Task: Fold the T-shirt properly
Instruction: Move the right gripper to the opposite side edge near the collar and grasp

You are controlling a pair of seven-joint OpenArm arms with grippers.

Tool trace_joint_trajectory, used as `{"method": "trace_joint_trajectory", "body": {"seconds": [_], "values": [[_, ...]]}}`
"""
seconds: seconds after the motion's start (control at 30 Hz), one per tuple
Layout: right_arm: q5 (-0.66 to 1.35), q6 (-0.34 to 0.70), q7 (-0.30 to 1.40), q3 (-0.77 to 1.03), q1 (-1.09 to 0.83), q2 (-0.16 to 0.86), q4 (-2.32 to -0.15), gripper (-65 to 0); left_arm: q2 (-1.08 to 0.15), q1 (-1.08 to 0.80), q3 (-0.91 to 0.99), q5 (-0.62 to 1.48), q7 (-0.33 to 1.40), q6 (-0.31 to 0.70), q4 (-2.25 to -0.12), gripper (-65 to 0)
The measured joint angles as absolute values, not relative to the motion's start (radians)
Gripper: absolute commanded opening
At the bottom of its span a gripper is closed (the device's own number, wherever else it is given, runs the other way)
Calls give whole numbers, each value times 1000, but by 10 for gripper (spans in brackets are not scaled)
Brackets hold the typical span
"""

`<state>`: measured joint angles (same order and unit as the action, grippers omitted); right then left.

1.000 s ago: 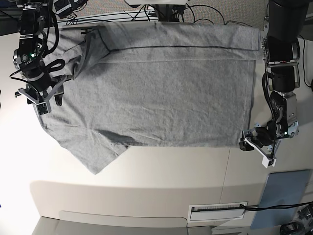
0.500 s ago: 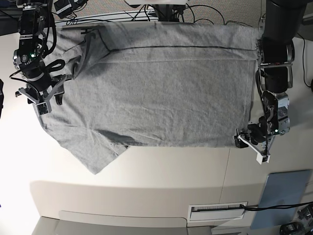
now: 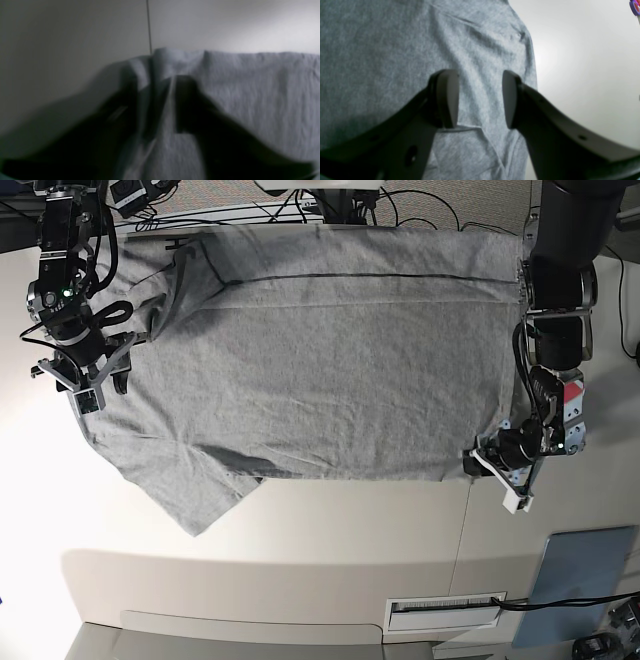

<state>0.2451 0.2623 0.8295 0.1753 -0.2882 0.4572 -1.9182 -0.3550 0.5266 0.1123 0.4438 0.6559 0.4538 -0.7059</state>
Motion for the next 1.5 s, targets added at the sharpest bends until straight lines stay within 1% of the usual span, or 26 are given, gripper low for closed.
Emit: {"method": "trace_joint_trajectory", "body": {"seconds": [0.03,0.2,0.3,0.33,0.4,0.43,0.53,0.67,0.77,0.83,0.97,1.07,1.2,1.33,1.5], "values": [[245,262,825,175,-288,457,-1918,-369,-355,525,112,444,656,464,-705,-650],[209,263,757,175,-245,457,-1904,-369,-355,525,112,446,650,465,-705,-650],[213,282,747,175,-159,456,-1831,-369,-355,525,112,448,658,464,-704,-650],[212,307,748,176,-118,457,-1792,-369,-355,526,112,448,662,464,-704,-650],[252,380,756,176,-19,459,-1700,-369,-355,526,112,450,670,464,-704,-650],[276,400,760,173,37,458,-1648,-369,-354,525,112,450,669,464,-704,-650],[292,416,786,118,214,461,-1461,-369,-355,525,113,453,669,465,-704,-650],[293,448,824,-49,439,462,-1159,-369,-354,526,112,452,669,465,-704,-650],[296,447,825,-197,591,453,-956,-369,-355,525,112,454,669,465,-704,-650],[297,446,793,-280,678,450,-842,-369,-355,525,112,451,669,465,-704,-650],[282,414,731,-379,805,429,-649,-369,-354,525,112,448,669,465,-705,-650],[214,410,690,-395,866,401,-525,-369,-355,525,112,451,676,465,-705,-650],[205,405,662,-395,892,393,-406,-369,-355,525,112,454,680,465,-705,-650],[155,405,670,-395,877,403,-373,-369,-355,525,112,453,680,465,-705,-650],[156,405,670,-395,870,403,-366,-369,-355,524,112,453,680,465,-705,-650]]}}
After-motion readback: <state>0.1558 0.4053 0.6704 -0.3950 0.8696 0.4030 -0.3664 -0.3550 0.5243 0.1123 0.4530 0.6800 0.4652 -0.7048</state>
